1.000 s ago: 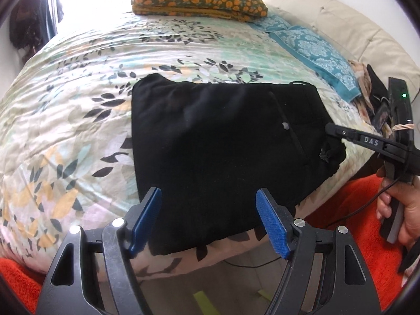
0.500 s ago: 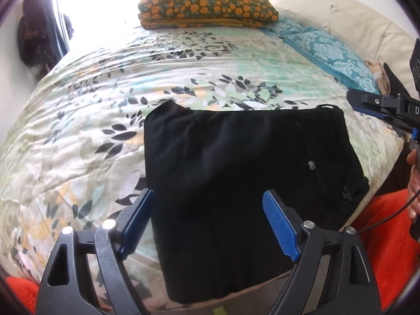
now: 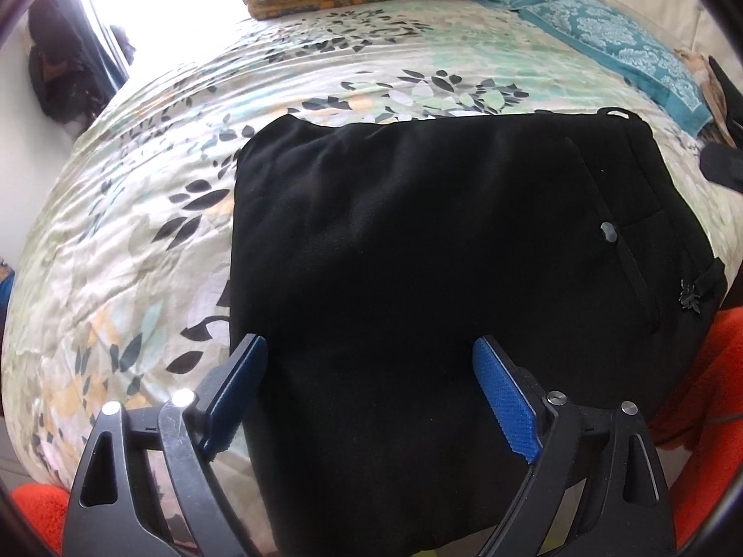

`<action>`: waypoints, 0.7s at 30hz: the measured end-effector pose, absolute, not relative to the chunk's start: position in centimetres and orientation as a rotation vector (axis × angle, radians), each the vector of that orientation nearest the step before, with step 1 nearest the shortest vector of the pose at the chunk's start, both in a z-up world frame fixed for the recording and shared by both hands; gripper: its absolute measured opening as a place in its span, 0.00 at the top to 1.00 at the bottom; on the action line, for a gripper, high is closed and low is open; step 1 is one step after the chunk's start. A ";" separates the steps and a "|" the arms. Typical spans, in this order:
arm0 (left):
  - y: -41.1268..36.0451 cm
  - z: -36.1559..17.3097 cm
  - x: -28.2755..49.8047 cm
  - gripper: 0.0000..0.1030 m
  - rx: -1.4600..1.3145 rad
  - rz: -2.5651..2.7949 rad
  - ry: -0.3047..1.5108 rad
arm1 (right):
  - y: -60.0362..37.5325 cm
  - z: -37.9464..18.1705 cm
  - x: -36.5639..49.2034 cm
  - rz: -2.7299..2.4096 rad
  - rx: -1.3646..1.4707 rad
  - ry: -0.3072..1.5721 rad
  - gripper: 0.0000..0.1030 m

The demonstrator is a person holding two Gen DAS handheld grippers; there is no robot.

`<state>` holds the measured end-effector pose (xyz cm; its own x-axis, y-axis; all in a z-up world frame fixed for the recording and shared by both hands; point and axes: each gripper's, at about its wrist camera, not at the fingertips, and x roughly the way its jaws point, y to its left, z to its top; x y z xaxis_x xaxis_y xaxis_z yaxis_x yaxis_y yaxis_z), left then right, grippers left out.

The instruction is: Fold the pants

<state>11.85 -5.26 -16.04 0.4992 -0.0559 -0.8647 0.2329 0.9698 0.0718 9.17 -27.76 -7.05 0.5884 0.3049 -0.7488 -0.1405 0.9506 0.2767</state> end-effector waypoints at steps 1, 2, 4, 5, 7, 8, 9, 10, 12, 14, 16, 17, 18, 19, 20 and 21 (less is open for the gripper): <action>-5.3 -16.0 11.8 0.12 0.187 -0.174 1.035 | -27.4 -6.8 8.0 0.266 0.168 0.899 0.48; -5.3 -16.0 11.8 0.12 0.186 -0.174 1.035 | -26.8 -6.9 6.9 0.267 0.138 0.895 0.48; -5.2 -16.0 11.8 0.12 0.185 -0.175 1.036 | -26.2 -7.9 5.1 0.246 0.078 0.902 0.48; -5.2 -16.0 11.9 0.12 0.184 -0.176 1.038 | -26.0 -8.9 4.6 0.230 0.059 0.922 0.48; -5.2 -16.1 11.9 0.11 0.184 -0.179 1.042 | -26.3 -11.2 4.2 0.196 0.050 0.981 0.47; -5.2 -16.0 11.9 0.11 0.186 -0.177 1.041 | -26.4 -11.9 4.3 0.187 0.050 0.997 0.47; -5.3 -16.1 11.9 0.11 0.188 -0.176 1.041 | -26.4 -12.1 4.3 0.182 0.041 1.003 0.47; -5.2 -16.1 11.9 0.11 0.188 -0.177 1.042 | -26.2 -12.1 4.3 0.179 0.020 1.003 0.43; -5.1 -16.1 12.0 0.10 0.185 -0.187 1.047 | -25.6 -12.3 4.5 0.189 -0.013 1.013 0.35; -4.4 -15.7 12.1 0.11 0.170 -0.202 1.069 | -25.0 -12.5 4.2 0.190 -0.051 1.012 0.33; -2.4 -14.3 11.7 0.10 0.112 -0.214 1.052 | -25.4 -11.2 4.0 0.211 -0.023 1.001 0.33; -1.0 -13.5 11.4 0.10 0.076 -0.222 1.031 | -26.5 -10.0 3.8 0.220 0.034 0.972 0.33; 0.5 -13.0 11.2 0.10 0.045 -0.223 1.018 | -27.8 -9.0 3.5 0.203 0.089 0.936 0.33; 1.9 -12.6 11.1 0.10 0.019 -0.217 1.016 | -29.3 -8.1 3.3 0.178 0.138 0.908 0.32; 3.3 -12.4 11.1 0.10 -0.009 -0.214 1.022 | -30.9 -7.6 3.2 0.153 0.183 0.893 0.31; 4.4 -12.2 11.0 0.11 -0.036 -0.214 1.025 | -32.4 -7.3 3.1 0.131 0.221 0.889 0.31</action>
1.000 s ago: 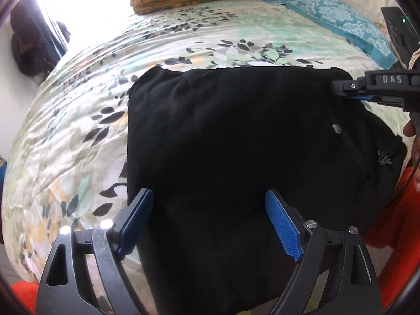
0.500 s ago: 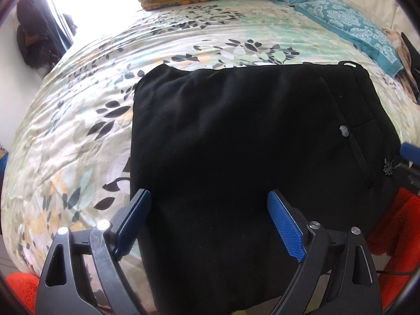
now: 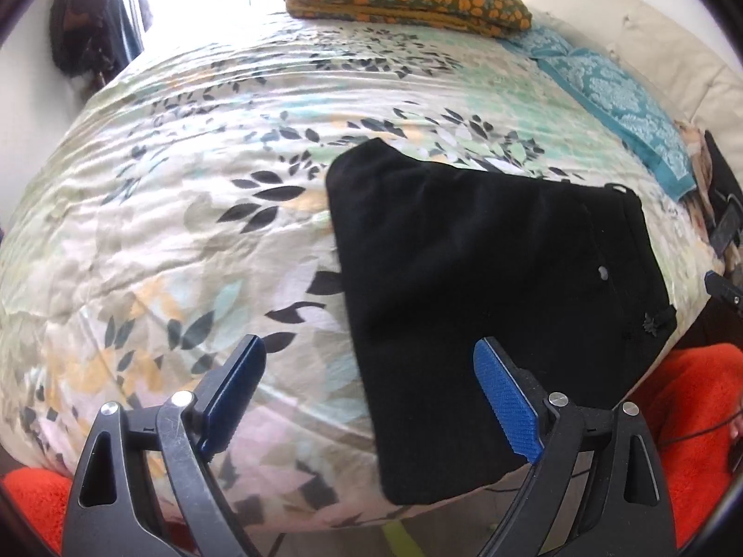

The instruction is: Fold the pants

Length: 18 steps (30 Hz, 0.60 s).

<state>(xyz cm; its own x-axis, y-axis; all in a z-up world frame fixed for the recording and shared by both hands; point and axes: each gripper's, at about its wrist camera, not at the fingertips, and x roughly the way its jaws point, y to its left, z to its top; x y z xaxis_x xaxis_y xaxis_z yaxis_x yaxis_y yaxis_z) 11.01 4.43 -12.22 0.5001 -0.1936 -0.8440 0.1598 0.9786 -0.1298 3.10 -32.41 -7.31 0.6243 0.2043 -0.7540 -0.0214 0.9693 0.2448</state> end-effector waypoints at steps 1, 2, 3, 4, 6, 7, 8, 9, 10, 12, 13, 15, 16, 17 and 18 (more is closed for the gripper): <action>5.3 -12.0 10.9 0.11 -0.064 -0.212 1.024 | -33.5 -7.1 3.1 0.111 0.245 0.892 0.31; 5.8 -11.6 10.7 0.11 -0.089 -0.212 1.016 | -34.3 -7.1 3.1 0.099 0.257 0.898 0.31; 6.1 -11.1 10.3 0.11 -0.116 -0.221 0.999 | -34.8 -7.0 3.0 0.093 0.260 0.903 0.31; 6.0 -10.7 9.9 0.11 -0.138 -0.240 0.984 | -34.8 -6.9 3.0 0.101 0.261 0.905 0.31; 4.4 -10.2 8.9 0.11 -0.141 -0.308 0.963 | -33.7 -6.7 2.9 0.162 0.256 0.903 0.32; 3.1 -10.1 8.4 0.11 -0.116 -0.347 0.961 | -32.8 -6.6 2.6 0.207 0.253 0.897 0.32; 1.5 -10.2 8.1 0.11 -0.080 -0.387 0.962 | -31.5 -6.5 2.5 0.260 0.254 0.893 0.32; -0.2 -10.6 7.7 0.11 -0.039 -0.424 0.970 | -30.3 -6.6 2.4 0.314 0.255 0.888 0.33; -1.9 -11.3 7.6 0.11 0.000 -0.455 0.985 | -29.0 -6.8 2.2 0.362 0.251 0.883 0.33; -4.6 -13.5 7.6 0.11 0.077 -0.488 1.047 | -27.2 -8.1 2.7 0.371 0.208 0.918 0.33; -5.6 -14.9 7.7 0.11 0.126 -0.479 1.087 | -26.9 -9.5 3.3 0.322 0.182 0.980 0.33; -6.8 -15.7 7.1 0.11 0.220 -0.451 1.067 | -28.0 -13.2 4.5 0.270 0.245 1.138 0.39; -6.9 -15.0 6.7 0.11 0.239 -0.456 1.047 | -29.0 -13.3 4.4 0.267 0.307 1.120 0.46; -6.6 -14.3 6.5 0.11 0.228 -0.471 1.041 | -29.8 -12.5 4.1 0.268 0.345 1.091 0.46; -6.0 -13.3 6.5 0.11 0.195 -0.482 1.030 | -30.3 -11.6 3.8 0.276 0.361 1.069 0.46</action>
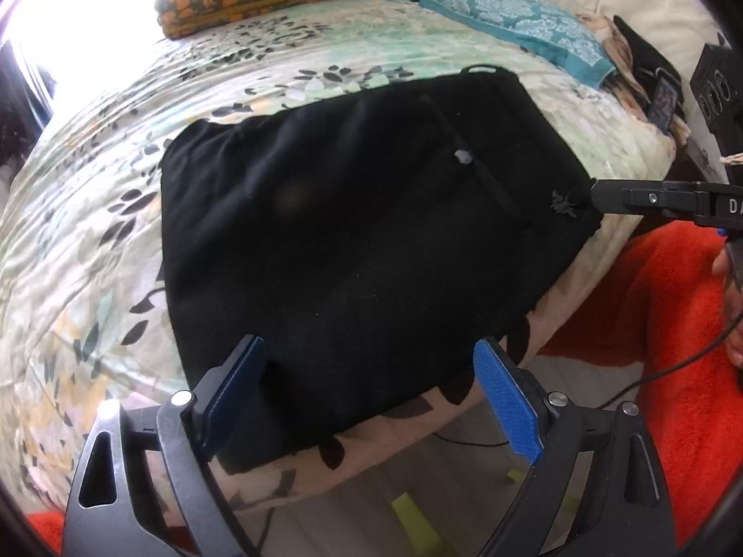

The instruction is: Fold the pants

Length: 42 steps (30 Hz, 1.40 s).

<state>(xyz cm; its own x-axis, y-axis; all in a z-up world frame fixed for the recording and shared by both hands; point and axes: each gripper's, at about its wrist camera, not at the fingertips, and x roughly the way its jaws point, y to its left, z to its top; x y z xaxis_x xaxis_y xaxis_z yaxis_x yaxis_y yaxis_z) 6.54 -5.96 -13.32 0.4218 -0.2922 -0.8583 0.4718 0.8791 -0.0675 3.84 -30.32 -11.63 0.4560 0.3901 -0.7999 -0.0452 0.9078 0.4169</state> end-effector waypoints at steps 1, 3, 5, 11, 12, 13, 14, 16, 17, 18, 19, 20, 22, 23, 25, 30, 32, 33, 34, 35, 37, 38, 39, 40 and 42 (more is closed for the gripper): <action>-5.0 -12.4 6.7 0.11 0.156 -0.477 1.011 | -30.8 -10.7 3.4 0.265 0.355 1.039 0.45; -2.9 -11.0 7.7 0.11 0.086 -0.430 0.992 | -32.3 -9.5 2.8 0.226 0.347 0.984 0.42; -0.9 -10.1 8.8 0.11 -0.001 -0.393 0.994 | -34.1 -9.1 2.7 0.173 0.381 0.971 0.41; 0.4 -9.4 10.2 0.11 -0.051 -0.365 0.976 | -33.2 -7.4 3.5 0.197 0.267 0.947 0.41; 0.1 -9.8 10.6 0.11 -0.046 -0.364 0.986 | -32.4 -7.3 4.3 0.230 0.252 0.950 0.41; -0.2 -10.2 10.9 0.11 -0.049 -0.360 0.993 | -31.7 -7.1 5.3 0.268 0.250 0.950 0.41; 0.2 -10.9 11.0 0.11 -0.062 -0.364 0.999 | -30.7 -6.8 6.3 0.309 0.253 0.937 0.41; -0.2 -11.7 11.3 0.11 -0.069 -0.388 1.009 | -28.4 -6.2 9.0 0.404 0.269 0.930 0.41; -0.8 -12.2 11.4 0.11 -0.043 -0.399 1.020 | -27.1 -6.2 10.7 0.441 0.274 0.952 0.41; -1.6 -13.1 11.7 0.11 0.001 -0.412 1.046 | -25.9 -6.6 12.4 0.466 0.282 0.987 0.41; -2.2 -14.1 12.0 0.11 0.053 -0.420 1.084 | -24.9 -7.5 14.0 0.480 0.297 1.032 0.41; -2.5 -15.0 12.3 0.11 0.092 -0.418 1.119 | -24.3 -9.0 15.5 0.468 0.320 1.094 0.41; -2.3 -15.0 12.4 0.11 0.112 -0.404 1.119 | -24.2 -12.6 17.5 0.368 0.354 1.232 0.48; -1.9 -14.4 12.7 0.11 0.080 -0.416 1.111 | -24.6 -13.2 17.6 0.349 0.397 1.233 0.48; -0.9 -12.8 13.7 0.11 -0.020 -0.449 1.074 | -25.4 -12.2 16.5 0.362 0.443 1.158 0.47; -2.2 -12.5 19.9 0.11 -0.121 -0.470 1.082 | -26.9 -11.1 13.2 0.302 0.334 1.094 0.44; -3.4 -14.2 22.8 0.11 -0.104 -0.444 1.134 | -27.9 -12.3 12.7 0.284 0.338 1.115 0.44; -3.6 -15.3 24.2 0.14 -0.094 -0.398 1.157 | -28.3 -12.8 12.4 0.293 0.353 1.108 0.44; -3.4 -16.2 25.4 0.16 -0.094 -0.350 1.164 | -28.7 -13.1 12.0 0.301 0.364 1.089 0.44; -2.9 -16.9 26.2 0.15 -0.114 -0.329 1.162 | -28.8 -13.2 11.8 0.307 0.369 1.071 0.44; -1.9 -16.9 27.5 0.15 -0.100 -0.205 1.123 | -28.9 -13.4 11.7 0.307 0.377 1.058 0.44; -1.3 -17.0 28.3 0.16 -0.079 -0.127 1.127 | -29.0 -13.6 11.7 0.303 0.385 1.059 0.44; -0.3 -17.2 28.9 0.16 -0.105 -0.090 1.145 | -29.1 -13.8 11.7 0.300 0.396 1.057 0.44; 0.9 -17.3 29.1 0.16 -0.173 -0.096 1.163 | -29.2 -13.9 11.7 0.299 0.407 1.052 0.44; 3.0 -16.5 28.6 0.17 -0.264 -0.099 1.149 | -29.3 -14.0 11.6 0.308 0.415 1.043 0.44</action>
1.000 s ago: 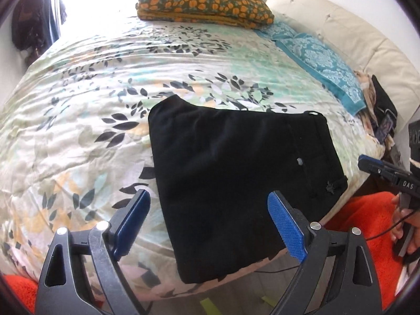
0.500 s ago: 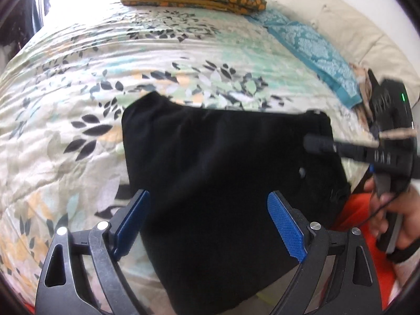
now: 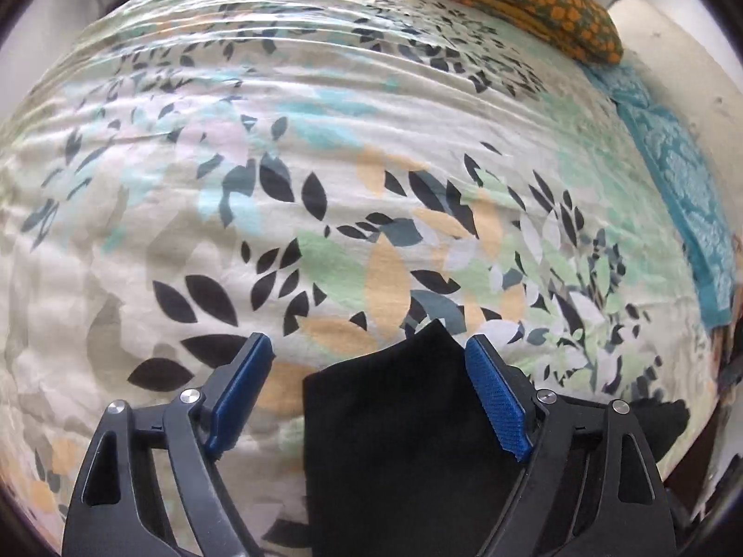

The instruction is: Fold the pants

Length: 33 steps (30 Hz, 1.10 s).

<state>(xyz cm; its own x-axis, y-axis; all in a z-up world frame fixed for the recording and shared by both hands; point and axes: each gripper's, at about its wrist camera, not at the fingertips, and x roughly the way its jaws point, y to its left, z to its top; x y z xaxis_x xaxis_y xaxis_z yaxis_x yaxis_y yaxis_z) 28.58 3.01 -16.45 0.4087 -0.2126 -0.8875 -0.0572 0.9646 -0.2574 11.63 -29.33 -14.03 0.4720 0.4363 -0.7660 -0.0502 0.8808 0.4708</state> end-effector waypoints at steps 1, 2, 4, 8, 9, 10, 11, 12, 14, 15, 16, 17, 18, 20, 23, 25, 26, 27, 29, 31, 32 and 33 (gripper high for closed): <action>3.8 -15.5 27.8 0.16 -0.267 -0.102 1.117 | -29.4 -13.9 11.5 0.314 0.410 1.041 0.44; 4.1 -14.7 27.0 0.16 -0.253 -0.115 1.094 | -29.4 -13.5 11.4 0.317 0.408 1.034 0.44; 4.6 -13.0 24.3 0.15 -0.226 -0.166 1.050 | -29.4 -12.1 10.9 0.309 0.404 1.015 0.44; 3.4 -11.4 18.9 0.15 -0.181 -0.301 1.031 | -29.5 -9.0 12.2 0.449 0.458 0.945 0.44; 2.7 -11.4 17.8 0.15 -0.155 -0.325 1.036 | -29.7 -8.8 13.4 0.452 0.477 0.961 0.43; 1.9 -11.5 16.9 0.15 -0.130 -0.345 1.046 | -30.0 -9.1 14.9 0.450 0.510 0.994 0.43; 1.3 -11.6 16.0 0.15 -0.109 -0.364 1.058 | -30.6 -9.8 16.6 0.429 0.538 1.040 0.43; 0.8 -11.6 15.2 0.15 -0.092 -0.378 1.065 | -31.2 -10.8 18.1 0.396 0.553 1.083 0.44; 1.0 -11.3 13.8 0.15 -0.071 -0.376 1.062 | -32.8 -11.6 20.2 0.339 0.580 1.112 0.53; 1.5 -11.1 13.2 0.15 -0.077 -0.370 1.058 | -33.4 -11.3 20.7 0.314 0.590 1.106 0.54; 2.1 -10.9 12.9 0.15 -0.096 -0.366 1.059 | -33.9 -10.3 20.6 0.285 0.585 1.086 0.50; 2.9 -10.9 12.7 0.15 -0.124 -0.365 1.065 | -34.3 -9.1 20.3 0.268 0.560 1.055 0.45; 3.6 -11.0 12.6 0.15 -0.152 -0.368 1.077 | -34.5 -8.0 19.7 0.266 0.536 1.029 0.31; 4.7 -11.7 12.8 0.15 -0.192 -0.365 1.104 | -35.2 -6.8 18.2 0.249 0.485 1.025 0.14; 5.8 -13.5 13.6 0.15 -0.248 -0.357 1.144 | -36.7 -8.6 15.8 0.245 0.474 1.147 0.11; 5.6 -14.9 14.1 0.15 -0.288 -0.388 1.184 | -37.7 -11.4 14.1 0.261 0.523 1.243 0.12; 5.3 -15.6 14.3 0.15 -0.295 -0.406 1.200 | -38.1 -12.8 13.4 0.266 0.539 1.282 0.12; 4.8 -16.3 14.5 0.15 -0.290 -0.426 1.216 | -38.5 -14.1 12.7 0.274 0.552 1.315 0.12; 3.7 -17.4 14.6 0.15 -0.259 -0.450 1.241 | -38.9 -16.6 12.0 0.291 0.592 1.364 0.12; 3.3 -18.3 14.8 0.15 -0.261 -0.459 1.251 | -39.0 -18.2 11.8 0.328 0.651 1.378 0.10; 3.2 -18.4 14.8 0.15 -0.277 -0.461 1.249 | -39.0 -18.5 11.8 0.355 0.673 1.363 0.10; 3.2 -18.4 14.9 0.15 -0.302 -0.469 1.246 | -38.9 -18.6 12.0 0.405 0.698 1.350 0.10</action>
